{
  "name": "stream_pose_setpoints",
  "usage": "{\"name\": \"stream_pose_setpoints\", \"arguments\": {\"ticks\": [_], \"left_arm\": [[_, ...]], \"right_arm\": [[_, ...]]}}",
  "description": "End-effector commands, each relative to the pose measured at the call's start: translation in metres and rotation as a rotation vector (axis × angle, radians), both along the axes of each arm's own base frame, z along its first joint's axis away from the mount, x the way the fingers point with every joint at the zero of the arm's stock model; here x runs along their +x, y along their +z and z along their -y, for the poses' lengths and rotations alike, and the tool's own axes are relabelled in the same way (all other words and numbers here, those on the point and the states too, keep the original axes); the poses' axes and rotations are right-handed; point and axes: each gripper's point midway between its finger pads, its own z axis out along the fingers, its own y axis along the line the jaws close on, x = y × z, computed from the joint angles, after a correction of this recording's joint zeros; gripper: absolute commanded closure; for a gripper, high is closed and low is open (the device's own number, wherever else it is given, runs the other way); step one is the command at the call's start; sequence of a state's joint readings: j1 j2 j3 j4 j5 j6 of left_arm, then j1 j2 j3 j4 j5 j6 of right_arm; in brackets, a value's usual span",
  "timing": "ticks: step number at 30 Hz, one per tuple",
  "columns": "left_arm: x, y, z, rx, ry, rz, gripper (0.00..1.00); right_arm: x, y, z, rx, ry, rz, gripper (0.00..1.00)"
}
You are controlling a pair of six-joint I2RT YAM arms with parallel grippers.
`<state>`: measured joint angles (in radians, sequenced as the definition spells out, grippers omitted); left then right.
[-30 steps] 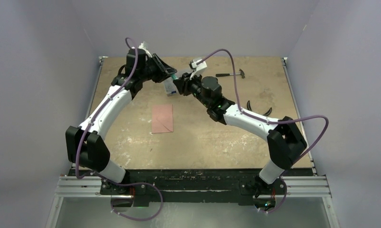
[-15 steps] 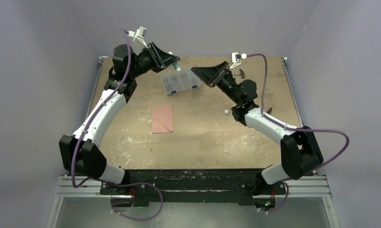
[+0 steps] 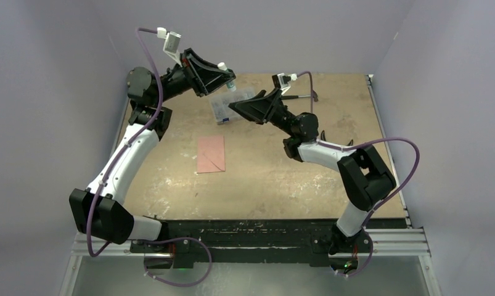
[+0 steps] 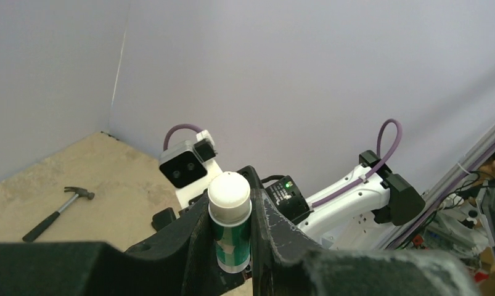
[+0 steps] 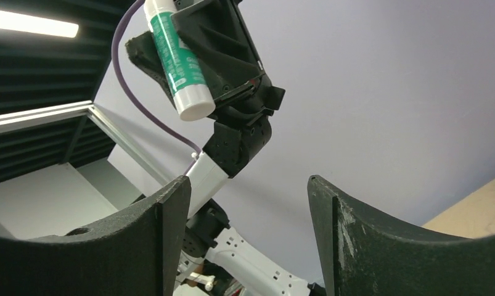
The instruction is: Place the letter into the envelope and seal it
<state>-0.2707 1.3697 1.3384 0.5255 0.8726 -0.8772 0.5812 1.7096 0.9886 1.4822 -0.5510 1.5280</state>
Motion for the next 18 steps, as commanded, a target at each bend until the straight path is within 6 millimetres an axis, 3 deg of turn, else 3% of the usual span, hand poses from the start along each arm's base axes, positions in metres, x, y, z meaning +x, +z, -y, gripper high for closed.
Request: {"name": "stream_pose_setpoints", "arguments": {"ticks": [1, 6, 12, 18], "left_arm": [[-0.025, 0.013, 0.002, -0.015, -0.075, 0.101, 1.00], [-0.028, 0.011, 0.003, -0.018, -0.091, 0.093, 1.00], [-0.029, 0.010, 0.004, -0.018, -0.100, 0.091, 1.00], [-0.028, 0.008, 0.004, -0.023, -0.101, 0.078, 1.00]], "right_arm": [[-0.042, 0.057, 0.027, 0.179, 0.006, 0.285, 0.26], [-0.033, 0.066, 0.026, 0.185, -0.028, 0.274, 0.26], [-0.025, 0.073, 0.019, 0.169, -0.043, 0.285, 0.49], [-0.018, 0.071, 0.015, 0.155, -0.055, 0.274, 0.52]]}}
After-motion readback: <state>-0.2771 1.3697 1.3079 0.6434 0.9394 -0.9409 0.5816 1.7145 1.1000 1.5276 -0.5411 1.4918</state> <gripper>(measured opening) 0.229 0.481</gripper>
